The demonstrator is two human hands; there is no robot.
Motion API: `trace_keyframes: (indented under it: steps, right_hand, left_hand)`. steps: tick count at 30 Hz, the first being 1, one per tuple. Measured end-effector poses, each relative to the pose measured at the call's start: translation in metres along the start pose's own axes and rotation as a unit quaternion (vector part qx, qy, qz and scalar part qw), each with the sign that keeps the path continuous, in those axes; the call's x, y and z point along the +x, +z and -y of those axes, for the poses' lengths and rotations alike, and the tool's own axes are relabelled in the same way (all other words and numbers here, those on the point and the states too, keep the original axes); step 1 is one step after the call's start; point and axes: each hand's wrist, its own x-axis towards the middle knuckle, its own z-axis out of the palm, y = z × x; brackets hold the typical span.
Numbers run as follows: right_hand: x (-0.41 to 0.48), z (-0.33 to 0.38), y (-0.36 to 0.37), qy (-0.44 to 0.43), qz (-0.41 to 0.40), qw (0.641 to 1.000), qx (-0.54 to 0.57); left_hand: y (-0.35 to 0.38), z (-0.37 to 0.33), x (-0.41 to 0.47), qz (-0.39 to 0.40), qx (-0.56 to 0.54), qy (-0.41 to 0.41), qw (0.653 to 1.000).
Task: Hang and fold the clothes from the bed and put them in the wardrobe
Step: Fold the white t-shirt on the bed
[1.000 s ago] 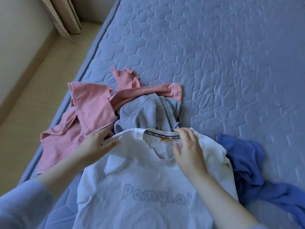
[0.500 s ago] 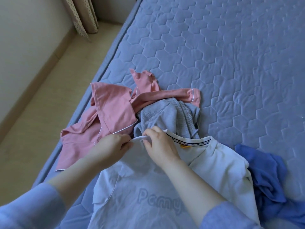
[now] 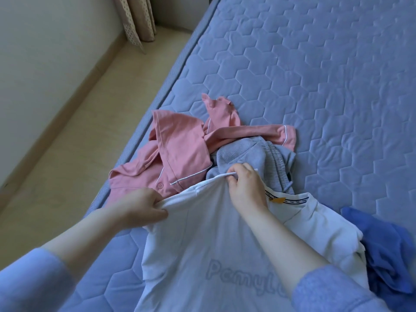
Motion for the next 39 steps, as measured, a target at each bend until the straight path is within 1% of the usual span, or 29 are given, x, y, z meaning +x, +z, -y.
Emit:
trace_keyframes:
  steps: [2, 5, 7, 9, 13, 14, 15, 17, 18, 19, 20, 21, 22, 23, 24, 26, 29, 30, 31, 32, 33, 34, 35, 36, 37, 39]
  right_hand:
    - [0.001, 0.001, 0.0, 0.007, 0.003, 1.0, -0.009]
    - [0.002, 0.002, 0.003, 0.023, 0.005, 1.0, -0.016]
    - [0.001, 0.005, 0.006, 0.031, 0.001, 0.999, -0.02]
    - [-0.002, 0.01, 0.009, 0.039, 0.004, 0.999, -0.03]
    - [-0.011, 0.023, 0.016, 0.046, 0.019, 0.998, -0.043]
    - [-0.017, 0.028, 0.017, 0.044, 0.002, 0.998, -0.043]
    - [-0.026, 0.034, 0.02, 0.037, -0.033, 0.998, -0.033]
    - [-0.049, 0.046, 0.029, -0.004, -0.121, 0.993, 0.009]
    - [-0.061, 0.05, 0.037, -0.021, -0.134, 0.99, 0.027]
    - [-0.07, 0.054, 0.045, -0.023, -0.101, 0.994, 0.042]
    - [-0.074, 0.056, 0.054, -0.006, -0.036, 0.997, 0.062]
    - [-0.075, 0.058, 0.063, 0.027, 0.047, 0.995, 0.084]
    - [-0.072, 0.059, 0.07, 0.061, 0.121, 0.985, 0.104]
    - [-0.067, 0.058, 0.075, 0.079, 0.168, 0.977, 0.11]
    - [-0.06, 0.058, 0.079, 0.077, 0.189, 0.974, 0.101]
    - [-0.048, 0.058, 0.082, 0.055, 0.207, 0.974, 0.071]
    - [-0.036, 0.053, 0.083, 0.056, 0.233, 0.969, 0.056]
    - [-0.033, 0.05, 0.083, 0.06, 0.236, 0.968, 0.057]
    - [-0.032, 0.048, 0.082, 0.061, 0.237, 0.968, 0.058]
    - [-0.031, 0.047, 0.082, 0.06, 0.239, 0.967, 0.059]
    - [-0.031, 0.045, 0.083, 0.06, 0.24, 0.967, 0.06]
    - [-0.032, 0.044, 0.084, 0.061, 0.239, 0.967, 0.063]
    - [-0.034, 0.042, 0.086, 0.062, 0.236, 0.967, 0.067]
    - [-0.037, 0.041, 0.088, 0.063, 0.233, 0.968, 0.074]
    - [-0.039, 0.04, 0.09, 0.064, 0.231, 0.967, 0.082]
    - [-0.044, 0.039, 0.094, 0.069, 0.231, 0.966, 0.099]
  left_hand:
    - [-0.003, 0.015, -0.01, -0.002, 0.03, -0.024, 0.999]
    - [-0.004, 0.033, -0.025, -0.06, 0.038, -0.056, 0.996]
    - [-0.001, 0.039, -0.032, -0.108, 0.003, -0.066, 0.992]
    - [0.003, 0.041, -0.036, -0.136, -0.053, -0.079, 0.986]
    - [0.004, 0.049, -0.042, -0.118, -0.135, -0.11, 0.978]
    - [0.004, 0.051, -0.044, -0.114, -0.151, -0.11, 0.976]
    - [0.004, 0.053, -0.044, -0.11, -0.171, -0.11, 0.973]
    - [0.005, 0.053, -0.046, -0.099, -0.208, -0.111, 0.967]
    - [0.005, 0.052, -0.047, -0.092, -0.216, -0.11, 0.966]
    - [0.005, 0.05, -0.047, -0.085, -0.22, -0.108, 0.966]
    - [0.005, 0.049, -0.048, -0.08, -0.223, -0.105, 0.966]
    - [0.005, 0.048, -0.049, -0.077, -0.227, -0.102, 0.965]
    - [0.005, 0.047, -0.049, -0.077, -0.233, -0.099, 0.964]
    - [0.006, 0.047, -0.05, -0.08, -0.242, -0.097, 0.962]
    - [0.008, 0.048, -0.05, -0.085, -0.251, -0.098, 0.959]
    - [0.01, 0.054, -0.052, -0.098, -0.265, -0.106, 0.953]
    - [0.015, 0.068, -0.055, -0.09, -0.259, -0.103, 0.956]
    - [0.019, 0.072, -0.054, -0.095, -0.292, -0.106, 0.946]
    - [0.024, 0.076, -0.054, -0.111, -0.369, -0.123, 0.915]
    - [0.028, 0.078, -0.055, -0.131, -0.471, -0.146, 0.86]
    - [0.031, 0.081, -0.055, -0.156, -0.564, -0.167, 0.794]
    - [0.035, 0.084, -0.055, -0.184, -0.632, -0.178, 0.731]
    - [0.04, 0.088, -0.053, -0.205, -0.665, -0.182, 0.695]
    - [0.045, 0.091, -0.05, -0.216, -0.671, -0.181, 0.686]
    - [0.049, 0.093, -0.047, -0.213, -0.665, -0.172, 0.695]
    - [0.055, 0.092, -0.045, -0.161, -0.646, -0.145, 0.731]
